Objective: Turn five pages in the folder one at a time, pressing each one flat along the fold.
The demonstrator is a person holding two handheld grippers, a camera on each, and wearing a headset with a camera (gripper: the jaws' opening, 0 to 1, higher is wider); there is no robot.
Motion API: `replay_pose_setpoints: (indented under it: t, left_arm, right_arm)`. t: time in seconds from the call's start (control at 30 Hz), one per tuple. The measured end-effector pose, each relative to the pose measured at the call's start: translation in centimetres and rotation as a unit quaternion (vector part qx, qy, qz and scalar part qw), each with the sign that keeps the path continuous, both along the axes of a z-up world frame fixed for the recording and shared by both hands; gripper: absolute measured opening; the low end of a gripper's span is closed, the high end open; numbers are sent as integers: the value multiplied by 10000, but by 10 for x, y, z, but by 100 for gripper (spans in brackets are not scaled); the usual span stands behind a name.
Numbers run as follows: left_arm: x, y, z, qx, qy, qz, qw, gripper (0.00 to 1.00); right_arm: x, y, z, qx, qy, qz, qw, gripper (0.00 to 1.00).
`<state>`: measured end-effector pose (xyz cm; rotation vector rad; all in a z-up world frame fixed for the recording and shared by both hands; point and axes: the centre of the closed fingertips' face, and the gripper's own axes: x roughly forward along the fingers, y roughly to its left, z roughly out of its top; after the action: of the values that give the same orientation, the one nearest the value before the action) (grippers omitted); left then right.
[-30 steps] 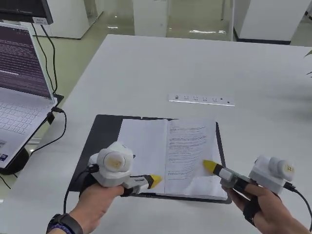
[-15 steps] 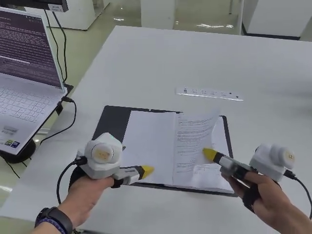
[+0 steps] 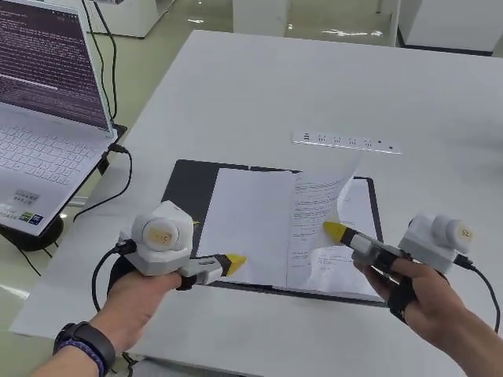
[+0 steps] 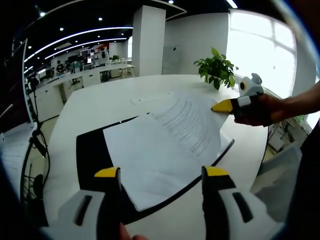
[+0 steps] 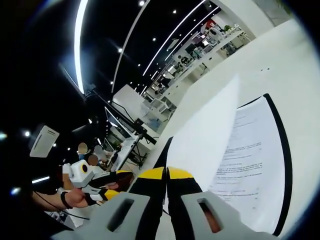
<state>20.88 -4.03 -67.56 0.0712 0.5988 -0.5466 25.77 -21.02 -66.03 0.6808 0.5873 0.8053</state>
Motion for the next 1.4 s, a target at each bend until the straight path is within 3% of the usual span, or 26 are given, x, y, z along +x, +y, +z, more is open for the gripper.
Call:
replay_pose_setpoints:
  t: [0.47,0.9,1.4]
  left_arm:
    - [-5,25,1,101,-20,51,9999,66]
    - [-4,47,10,58,-147,231,9996,68]
    - [-9,70,14,62,-186,396,9990,69]
  right_arm:
    - [4,32,5,20,-31,250,9997,0]
    - [5,68,6,33,-14,553,9985,0]
    - [-2,114,-8,42,151,978,9951,0]
